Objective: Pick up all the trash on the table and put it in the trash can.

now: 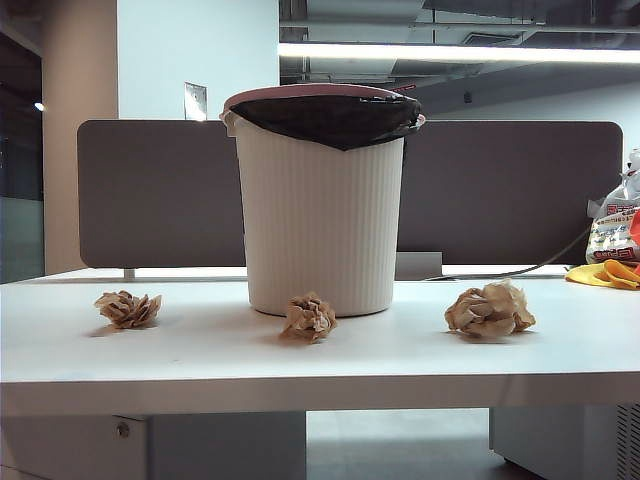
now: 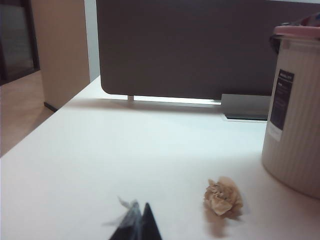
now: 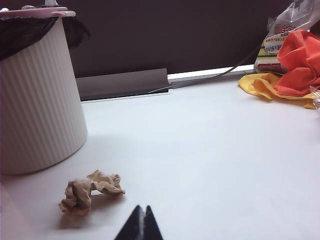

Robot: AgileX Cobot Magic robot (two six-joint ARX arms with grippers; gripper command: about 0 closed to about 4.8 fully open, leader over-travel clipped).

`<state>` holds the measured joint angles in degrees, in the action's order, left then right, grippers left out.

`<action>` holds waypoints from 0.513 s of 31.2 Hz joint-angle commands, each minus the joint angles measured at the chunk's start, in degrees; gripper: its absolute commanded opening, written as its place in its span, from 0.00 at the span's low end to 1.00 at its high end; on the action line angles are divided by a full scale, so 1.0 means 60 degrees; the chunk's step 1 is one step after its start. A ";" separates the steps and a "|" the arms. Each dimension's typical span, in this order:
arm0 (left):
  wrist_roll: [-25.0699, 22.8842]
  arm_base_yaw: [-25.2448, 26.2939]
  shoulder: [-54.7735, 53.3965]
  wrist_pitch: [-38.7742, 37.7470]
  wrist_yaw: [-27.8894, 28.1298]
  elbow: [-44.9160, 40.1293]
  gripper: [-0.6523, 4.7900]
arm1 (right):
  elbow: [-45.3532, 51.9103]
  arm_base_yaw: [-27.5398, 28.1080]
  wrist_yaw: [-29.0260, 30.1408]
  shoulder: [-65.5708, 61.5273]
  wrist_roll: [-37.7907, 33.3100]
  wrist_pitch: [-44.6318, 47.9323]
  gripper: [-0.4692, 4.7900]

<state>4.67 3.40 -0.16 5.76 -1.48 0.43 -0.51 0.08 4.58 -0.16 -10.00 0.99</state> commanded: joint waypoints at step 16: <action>0.1472 0.0011 -0.1209 -0.2331 -0.1053 0.3978 0.11 | -0.5013 -0.0007 0.1523 -0.2131 -0.0412 -0.1235 0.07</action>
<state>13.58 3.38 -5.85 -8.40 -6.28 22.41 -28.18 0.01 11.55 -10.57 -12.21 -5.78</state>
